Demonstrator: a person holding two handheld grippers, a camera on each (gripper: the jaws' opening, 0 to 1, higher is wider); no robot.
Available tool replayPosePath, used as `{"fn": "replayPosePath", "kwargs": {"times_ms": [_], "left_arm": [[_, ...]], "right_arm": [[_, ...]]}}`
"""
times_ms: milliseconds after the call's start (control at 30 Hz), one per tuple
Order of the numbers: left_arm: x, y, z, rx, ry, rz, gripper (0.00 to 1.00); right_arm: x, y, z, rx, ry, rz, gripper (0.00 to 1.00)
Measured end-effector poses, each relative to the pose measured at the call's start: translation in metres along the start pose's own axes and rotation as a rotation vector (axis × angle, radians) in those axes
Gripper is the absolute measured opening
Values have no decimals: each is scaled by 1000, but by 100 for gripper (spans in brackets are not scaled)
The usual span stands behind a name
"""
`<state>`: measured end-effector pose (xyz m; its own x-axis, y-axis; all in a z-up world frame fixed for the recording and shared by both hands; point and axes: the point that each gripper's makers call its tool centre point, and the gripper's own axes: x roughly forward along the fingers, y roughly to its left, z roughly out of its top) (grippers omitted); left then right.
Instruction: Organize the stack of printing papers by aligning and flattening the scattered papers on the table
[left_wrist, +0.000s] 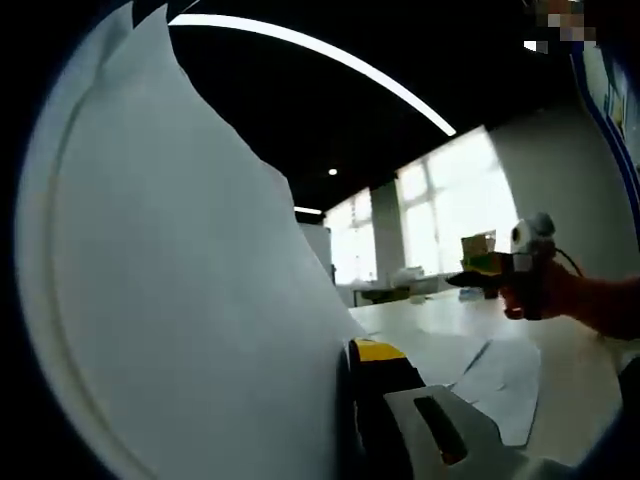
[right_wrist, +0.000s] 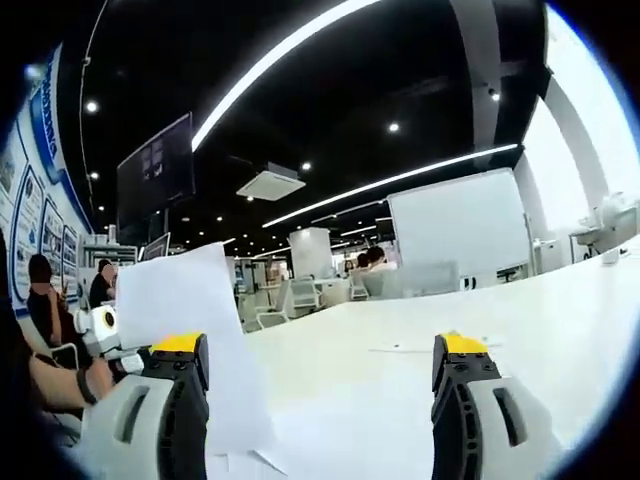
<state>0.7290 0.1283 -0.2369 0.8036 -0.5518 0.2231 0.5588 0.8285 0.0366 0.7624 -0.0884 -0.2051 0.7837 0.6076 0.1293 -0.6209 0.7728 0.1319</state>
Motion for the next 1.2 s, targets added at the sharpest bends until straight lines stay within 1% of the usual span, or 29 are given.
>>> {"fn": "replayPosePath", "kwargs": {"times_ms": [433, 1000, 1200], "left_arm": [[0, 0, -1, -1, 4, 0, 10], [0, 0, -1, 0, 5, 1, 10], [0, 0, -1, -2, 5, 1, 10]], "right_arm": [[-9, -8, -5, -11, 17, -25, 87], [-18, -15, -14, -3, 32, -48, 87], [-24, -21, -7, -4, 18, -63, 87]]}}
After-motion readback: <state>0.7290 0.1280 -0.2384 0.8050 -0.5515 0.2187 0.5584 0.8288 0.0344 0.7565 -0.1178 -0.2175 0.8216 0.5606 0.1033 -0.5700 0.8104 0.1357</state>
